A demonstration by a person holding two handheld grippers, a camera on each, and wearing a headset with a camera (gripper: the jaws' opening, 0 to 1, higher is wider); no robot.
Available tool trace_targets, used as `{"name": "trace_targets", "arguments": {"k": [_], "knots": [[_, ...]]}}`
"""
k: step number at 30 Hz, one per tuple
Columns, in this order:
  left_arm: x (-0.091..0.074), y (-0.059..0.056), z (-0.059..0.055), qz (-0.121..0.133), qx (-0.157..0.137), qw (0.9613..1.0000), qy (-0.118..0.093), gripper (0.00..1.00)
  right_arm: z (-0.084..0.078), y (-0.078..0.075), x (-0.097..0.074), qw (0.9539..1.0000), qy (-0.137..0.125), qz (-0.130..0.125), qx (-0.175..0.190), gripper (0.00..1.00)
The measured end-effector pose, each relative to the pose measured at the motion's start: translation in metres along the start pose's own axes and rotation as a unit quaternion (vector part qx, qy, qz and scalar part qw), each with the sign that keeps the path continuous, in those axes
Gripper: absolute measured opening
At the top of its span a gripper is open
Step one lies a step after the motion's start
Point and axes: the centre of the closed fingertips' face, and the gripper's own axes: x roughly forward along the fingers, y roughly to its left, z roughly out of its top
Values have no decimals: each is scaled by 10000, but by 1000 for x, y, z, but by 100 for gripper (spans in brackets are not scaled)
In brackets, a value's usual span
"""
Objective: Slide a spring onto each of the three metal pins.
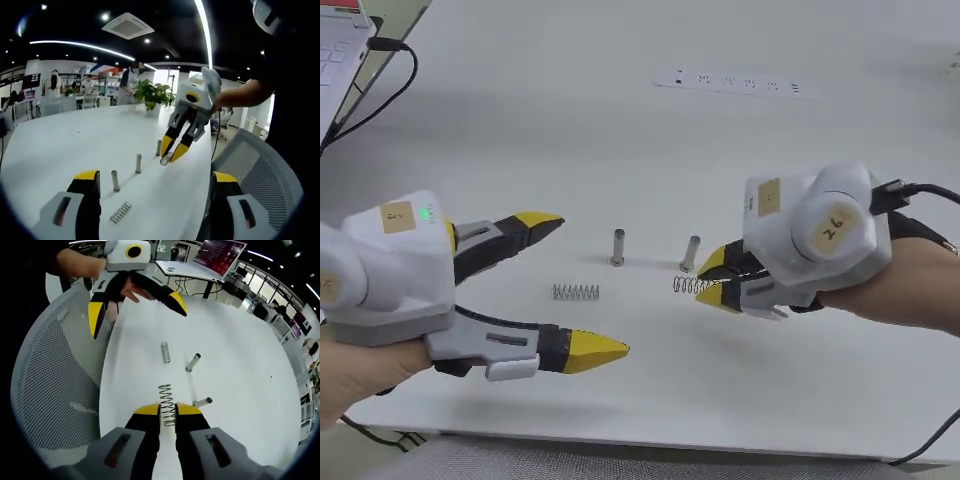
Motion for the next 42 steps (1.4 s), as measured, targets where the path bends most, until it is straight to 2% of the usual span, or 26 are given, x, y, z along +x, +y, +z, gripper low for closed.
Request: {"name": "trace_targets", "arguments": {"k": [3, 5, 13, 19, 25, 29, 33, 39, 42], "knots": [[7, -5, 2, -126, -1, 9999, -25, 85, 0, 3, -5, 9999, -108, -10, 117, 8], [12, -10, 4, -233, -53, 9997, -39, 83, -2, 6, -8, 9998, -114, -54, 137, 8], [29, -25, 7, -585, 68, 9983, 45, 77, -6, 9, -18, 9996, -125, -162, 201, 8], [38, -27, 10, -702, 158, 9974, -4, 73, 1, 14, -17, 9998, -138, -119, 108, 8], [46, -32, 8, -911, 168, 9957, 41, 59, 14, 16, -16, 9998, -165, -56, -84, 8], [49, -34, 7, -972, 184, 9951, 70, 54, 20, 16, -14, 9998, -124, -27, -183, 8], [50, -34, 5, -1023, 211, 9945, 115, 46, 20, 16, -13, 9995, -42, -21, -315, 8], [52, -32, 9, -1067, 187, 9941, 80, 36, 18, 18, -13, 9993, 13, 33, -377, 8], [54, -31, 9, -1057, 224, 9941, 91, 33, 19, 19, -12, 9992, 23, 67, -386, 8]]}}
